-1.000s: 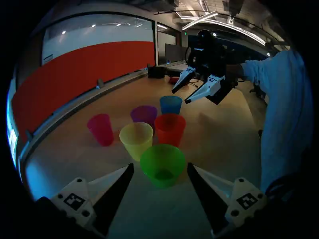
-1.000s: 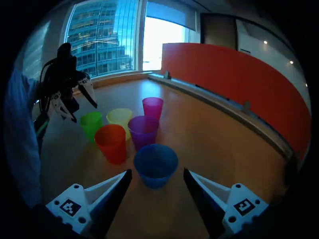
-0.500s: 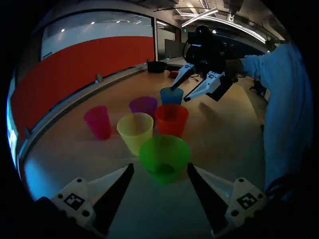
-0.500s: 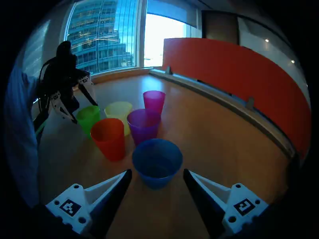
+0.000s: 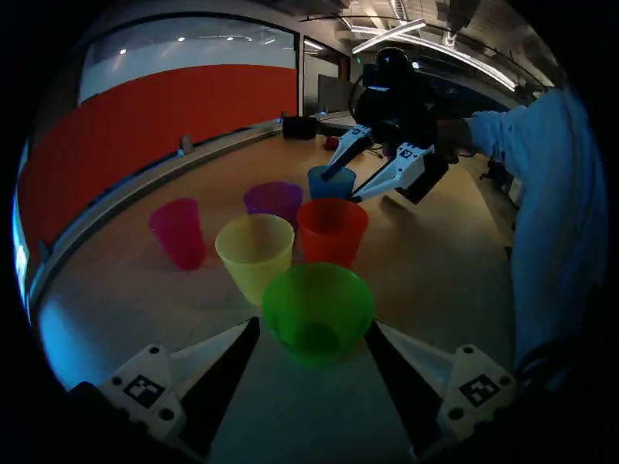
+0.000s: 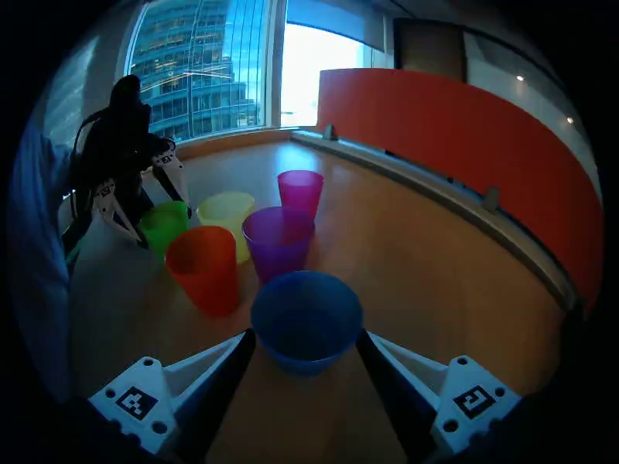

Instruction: Pour water

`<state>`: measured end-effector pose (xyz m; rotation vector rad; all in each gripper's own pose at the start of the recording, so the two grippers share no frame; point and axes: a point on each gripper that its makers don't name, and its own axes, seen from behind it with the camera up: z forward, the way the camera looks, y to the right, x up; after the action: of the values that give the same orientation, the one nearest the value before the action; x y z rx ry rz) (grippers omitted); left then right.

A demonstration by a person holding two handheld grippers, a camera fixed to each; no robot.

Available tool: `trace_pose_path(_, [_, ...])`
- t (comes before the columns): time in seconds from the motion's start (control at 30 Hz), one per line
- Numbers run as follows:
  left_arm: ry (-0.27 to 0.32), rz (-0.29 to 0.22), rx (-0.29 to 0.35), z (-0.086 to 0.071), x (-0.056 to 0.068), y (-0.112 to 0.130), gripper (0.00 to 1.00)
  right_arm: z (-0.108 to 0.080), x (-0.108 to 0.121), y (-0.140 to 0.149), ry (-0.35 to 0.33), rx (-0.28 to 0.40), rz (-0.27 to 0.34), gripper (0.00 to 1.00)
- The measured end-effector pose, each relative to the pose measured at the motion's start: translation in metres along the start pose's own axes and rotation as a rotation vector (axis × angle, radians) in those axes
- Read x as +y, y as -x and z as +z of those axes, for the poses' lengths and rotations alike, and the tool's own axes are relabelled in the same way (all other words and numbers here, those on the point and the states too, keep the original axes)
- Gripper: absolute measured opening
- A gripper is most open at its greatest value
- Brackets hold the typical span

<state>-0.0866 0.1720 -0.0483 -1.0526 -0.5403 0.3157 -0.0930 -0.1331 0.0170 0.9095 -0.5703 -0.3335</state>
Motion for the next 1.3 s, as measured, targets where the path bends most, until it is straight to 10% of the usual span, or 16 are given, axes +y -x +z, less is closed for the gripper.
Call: trace_pose_path(1.3, [0.011,-0.003,0.005,0.01,0.001,-0.001,0.84,0.011,-0.001,-0.008,-0.009,0.019,-0.009,0.9])
